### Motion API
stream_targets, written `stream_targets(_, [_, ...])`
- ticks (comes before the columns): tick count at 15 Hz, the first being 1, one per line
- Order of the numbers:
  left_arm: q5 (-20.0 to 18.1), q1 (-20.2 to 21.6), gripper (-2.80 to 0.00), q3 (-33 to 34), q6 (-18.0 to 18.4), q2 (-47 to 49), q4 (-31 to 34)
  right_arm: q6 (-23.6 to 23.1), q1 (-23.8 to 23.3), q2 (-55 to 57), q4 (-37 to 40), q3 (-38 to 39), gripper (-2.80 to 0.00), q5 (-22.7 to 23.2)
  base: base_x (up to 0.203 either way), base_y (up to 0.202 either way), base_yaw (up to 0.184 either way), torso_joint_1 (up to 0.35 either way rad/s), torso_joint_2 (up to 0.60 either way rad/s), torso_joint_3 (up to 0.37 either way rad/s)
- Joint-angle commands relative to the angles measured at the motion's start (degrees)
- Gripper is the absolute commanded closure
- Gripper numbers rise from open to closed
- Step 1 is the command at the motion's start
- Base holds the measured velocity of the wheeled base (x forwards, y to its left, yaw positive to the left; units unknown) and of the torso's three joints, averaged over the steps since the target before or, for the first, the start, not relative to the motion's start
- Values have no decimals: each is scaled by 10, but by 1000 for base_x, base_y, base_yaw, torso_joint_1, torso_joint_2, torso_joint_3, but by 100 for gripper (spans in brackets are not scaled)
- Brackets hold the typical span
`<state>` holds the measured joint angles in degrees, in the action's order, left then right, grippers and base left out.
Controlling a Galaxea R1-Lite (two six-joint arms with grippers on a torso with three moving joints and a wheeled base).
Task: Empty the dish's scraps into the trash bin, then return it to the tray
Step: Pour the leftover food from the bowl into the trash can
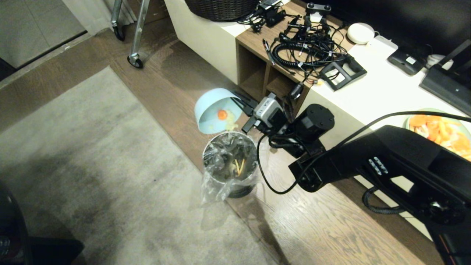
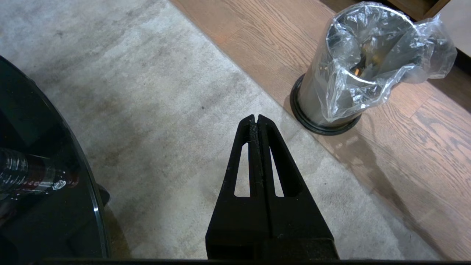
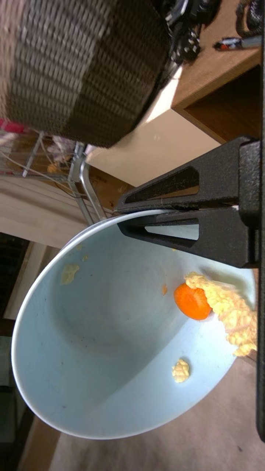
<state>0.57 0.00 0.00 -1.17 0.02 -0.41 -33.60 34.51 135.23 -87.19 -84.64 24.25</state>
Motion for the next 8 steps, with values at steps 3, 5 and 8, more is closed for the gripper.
stream_targets(3, [0,0,0,0,-1,0,0,20,-1,13,-28,-37,0,3,0,0,0,0,0,0])
stream_targets(5, [0,0,0,0,-1,0,0,24,-3,13,-28,-42,0,41,0,0,0,0,0,0])
stream_targets(8, [0,0,0,0,-1,0,0,24,-7,14,-28,-48,0,55,0,0,0,0,0,0])
